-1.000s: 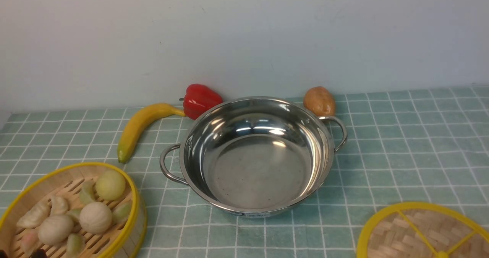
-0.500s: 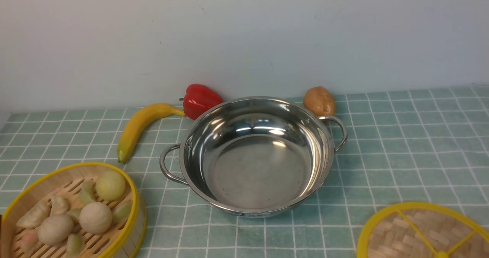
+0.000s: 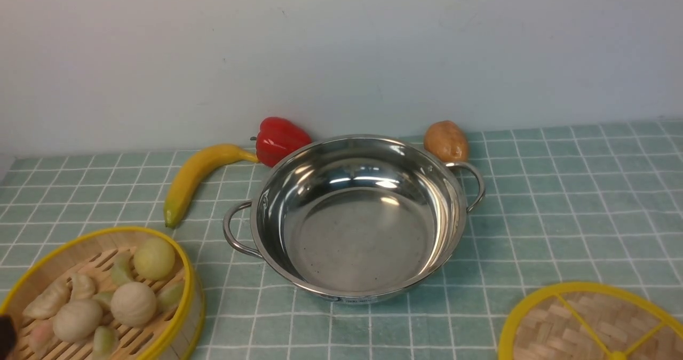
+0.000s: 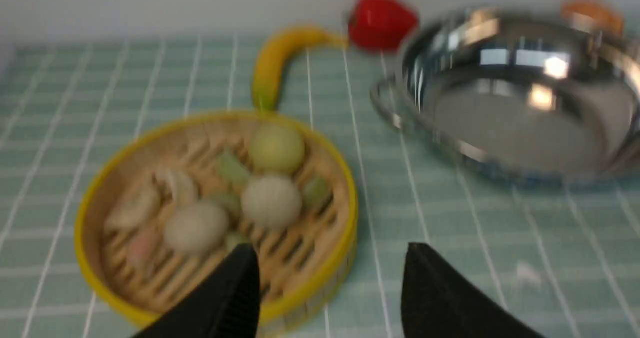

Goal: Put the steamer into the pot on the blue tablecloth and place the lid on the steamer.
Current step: 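Grasp the rim of the steamer basket holding the buns with the left gripper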

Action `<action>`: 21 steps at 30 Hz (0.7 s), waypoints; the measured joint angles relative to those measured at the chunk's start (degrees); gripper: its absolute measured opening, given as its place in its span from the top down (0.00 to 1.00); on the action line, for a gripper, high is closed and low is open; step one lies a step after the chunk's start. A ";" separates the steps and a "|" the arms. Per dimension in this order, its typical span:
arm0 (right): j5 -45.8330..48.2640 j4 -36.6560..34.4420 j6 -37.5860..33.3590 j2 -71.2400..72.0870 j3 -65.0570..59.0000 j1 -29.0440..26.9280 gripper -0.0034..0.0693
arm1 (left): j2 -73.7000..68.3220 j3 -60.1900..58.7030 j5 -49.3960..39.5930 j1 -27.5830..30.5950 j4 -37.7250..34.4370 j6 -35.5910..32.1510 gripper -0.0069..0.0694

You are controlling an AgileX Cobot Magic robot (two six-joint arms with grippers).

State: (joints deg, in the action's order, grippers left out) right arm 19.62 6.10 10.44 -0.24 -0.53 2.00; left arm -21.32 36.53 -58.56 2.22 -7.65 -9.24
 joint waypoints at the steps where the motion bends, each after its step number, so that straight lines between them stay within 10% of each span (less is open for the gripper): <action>1: 0.00 0.00 0.00 0.00 0.00 0.00 0.62 | -2.56 1.04 -2.85 0.00 0.00 -1.35 0.43; 11: 0.00 0.00 0.00 0.00 0.00 0.00 0.62 | -26.90 4.11 -8.46 0.00 -2.95 -25.00 0.43; 21: 0.00 -0.06 0.00 0.00 0.00 0.00 0.62 | -46.01 6.07 -4.35 0.00 -9.53 -28.31 0.43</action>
State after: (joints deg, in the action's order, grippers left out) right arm 19.62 6.05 10.44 -0.24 -0.53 2.00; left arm -67.34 42.59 -62.91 2.22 -17.18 -37.55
